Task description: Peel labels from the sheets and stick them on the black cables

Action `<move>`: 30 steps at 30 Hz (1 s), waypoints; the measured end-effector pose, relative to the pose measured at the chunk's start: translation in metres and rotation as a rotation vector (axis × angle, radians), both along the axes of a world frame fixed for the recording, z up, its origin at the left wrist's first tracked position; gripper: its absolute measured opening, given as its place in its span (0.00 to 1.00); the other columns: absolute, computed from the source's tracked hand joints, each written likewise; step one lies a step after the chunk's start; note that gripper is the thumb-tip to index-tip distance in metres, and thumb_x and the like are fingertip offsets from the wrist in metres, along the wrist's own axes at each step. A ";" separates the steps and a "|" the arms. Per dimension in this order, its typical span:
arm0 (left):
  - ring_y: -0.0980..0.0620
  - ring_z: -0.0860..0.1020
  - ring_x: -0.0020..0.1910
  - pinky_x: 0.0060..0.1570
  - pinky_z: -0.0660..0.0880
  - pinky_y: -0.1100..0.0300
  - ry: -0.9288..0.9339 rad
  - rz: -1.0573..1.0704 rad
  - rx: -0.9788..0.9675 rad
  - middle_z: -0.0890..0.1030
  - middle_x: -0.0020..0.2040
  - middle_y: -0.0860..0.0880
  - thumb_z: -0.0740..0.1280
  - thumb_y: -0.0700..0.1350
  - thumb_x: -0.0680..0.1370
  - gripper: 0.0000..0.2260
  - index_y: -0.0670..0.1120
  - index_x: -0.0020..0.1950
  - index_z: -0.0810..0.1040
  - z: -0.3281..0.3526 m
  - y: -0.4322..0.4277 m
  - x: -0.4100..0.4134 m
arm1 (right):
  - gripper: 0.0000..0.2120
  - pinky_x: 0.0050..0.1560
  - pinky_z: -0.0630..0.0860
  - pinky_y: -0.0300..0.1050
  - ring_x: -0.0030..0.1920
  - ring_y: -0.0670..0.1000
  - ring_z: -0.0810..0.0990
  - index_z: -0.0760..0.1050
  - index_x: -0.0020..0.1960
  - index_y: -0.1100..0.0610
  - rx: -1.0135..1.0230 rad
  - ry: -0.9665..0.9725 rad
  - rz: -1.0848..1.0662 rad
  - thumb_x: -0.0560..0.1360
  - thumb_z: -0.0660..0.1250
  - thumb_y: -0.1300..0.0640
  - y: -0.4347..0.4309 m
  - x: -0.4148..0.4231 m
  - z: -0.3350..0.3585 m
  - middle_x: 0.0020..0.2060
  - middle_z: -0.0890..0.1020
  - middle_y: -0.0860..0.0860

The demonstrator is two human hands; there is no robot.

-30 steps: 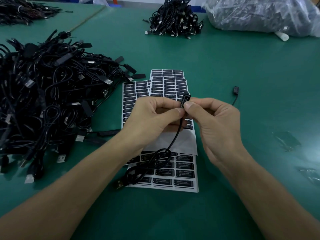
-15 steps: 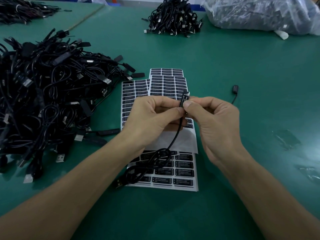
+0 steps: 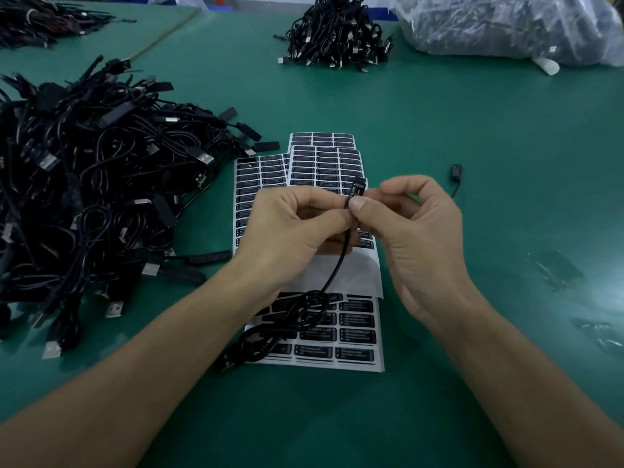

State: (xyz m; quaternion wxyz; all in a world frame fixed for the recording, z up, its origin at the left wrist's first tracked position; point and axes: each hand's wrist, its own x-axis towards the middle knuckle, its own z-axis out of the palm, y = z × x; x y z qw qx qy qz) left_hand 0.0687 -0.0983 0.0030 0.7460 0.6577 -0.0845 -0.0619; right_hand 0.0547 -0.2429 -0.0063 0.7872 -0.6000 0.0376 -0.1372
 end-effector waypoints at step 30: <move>0.57 0.73 0.27 0.28 0.70 0.65 -0.069 0.293 -0.079 0.76 0.27 0.54 0.66 0.42 0.82 0.16 0.50 0.34 0.78 0.026 0.024 0.017 | 0.04 0.23 0.70 0.36 0.25 0.46 0.76 0.86 0.43 0.51 -0.368 -0.009 0.383 0.76 0.74 0.57 0.010 -0.016 0.011 0.28 0.82 0.50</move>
